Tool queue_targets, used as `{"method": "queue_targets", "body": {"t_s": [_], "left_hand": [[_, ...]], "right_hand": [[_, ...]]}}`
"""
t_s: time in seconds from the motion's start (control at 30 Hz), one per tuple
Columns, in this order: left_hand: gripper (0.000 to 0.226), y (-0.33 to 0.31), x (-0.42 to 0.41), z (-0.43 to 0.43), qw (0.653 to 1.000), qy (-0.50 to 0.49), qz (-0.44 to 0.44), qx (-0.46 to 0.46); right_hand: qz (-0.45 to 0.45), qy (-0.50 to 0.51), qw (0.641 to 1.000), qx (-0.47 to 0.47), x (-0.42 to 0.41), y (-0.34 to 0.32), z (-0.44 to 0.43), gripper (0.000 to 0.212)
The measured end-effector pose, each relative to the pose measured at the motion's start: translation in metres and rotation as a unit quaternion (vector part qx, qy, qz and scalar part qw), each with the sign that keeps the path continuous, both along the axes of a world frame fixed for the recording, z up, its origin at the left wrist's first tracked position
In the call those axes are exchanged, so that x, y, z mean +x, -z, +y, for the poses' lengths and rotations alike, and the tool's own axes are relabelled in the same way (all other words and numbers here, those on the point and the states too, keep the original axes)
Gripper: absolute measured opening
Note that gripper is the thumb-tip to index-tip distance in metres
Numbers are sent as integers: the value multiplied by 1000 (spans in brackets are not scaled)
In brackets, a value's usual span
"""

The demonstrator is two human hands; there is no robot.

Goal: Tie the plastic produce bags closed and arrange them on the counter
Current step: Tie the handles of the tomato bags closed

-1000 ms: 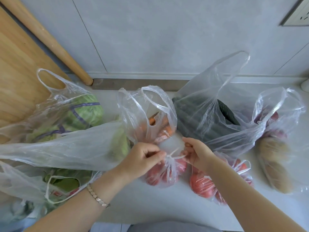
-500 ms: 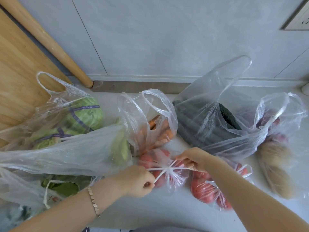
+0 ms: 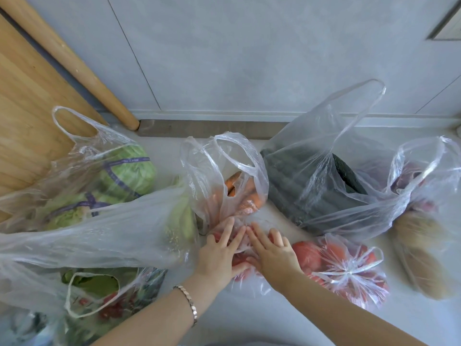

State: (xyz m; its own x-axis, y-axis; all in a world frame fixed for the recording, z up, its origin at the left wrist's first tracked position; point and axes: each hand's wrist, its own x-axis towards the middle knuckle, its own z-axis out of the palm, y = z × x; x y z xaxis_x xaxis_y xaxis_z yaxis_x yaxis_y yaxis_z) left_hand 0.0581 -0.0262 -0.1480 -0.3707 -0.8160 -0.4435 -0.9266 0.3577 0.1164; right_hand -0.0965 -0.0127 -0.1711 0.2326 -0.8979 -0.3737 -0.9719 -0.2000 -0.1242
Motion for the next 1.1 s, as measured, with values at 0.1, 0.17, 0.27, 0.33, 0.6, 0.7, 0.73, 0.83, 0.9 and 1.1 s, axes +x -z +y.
{"method": "queue_targets", "body": {"t_s": [0.1,0.17,0.27,0.33,0.6,0.7,0.73,0.83,0.9,1.1], "left_hand": [[80,8,0,-2,1000,-22,-9,-3],[81,6,-1,-5,999,-39,-22,22],[78,-16,-2,-7,999,-34,-16,-8],[54,-36,1,-14,993,9,58,-102],[43,-77,-10,-19,942,17,237,-236],[40,-73,-10,-13,949,-16,220,-226],[38,-71,-9,-12,949,-21,217,-226],[34,-70,-9,-10,951,-4,202,-236],[32,-64,-7,-9,946,19,192,-263],[33,-34,12,-1,971,-1,174,-161]], "right_hand": [[21,-4,1000,-17,0,3,0,76],[12,-3,1000,-22,0,-4,-3,72],[-58,0,998,19,-3,-29,-8,54],[-91,10,995,33,-15,-47,-12,50],[-250,209,945,-28,-17,-85,-28,52],[-258,257,931,8,-18,-82,-27,54],[-263,270,926,11,-20,-83,-27,54],[-293,275,916,9,-20,-85,-28,58],[-312,269,911,1,-19,-80,-28,58],[-358,404,841,42,-19,-47,-18,52]]}}
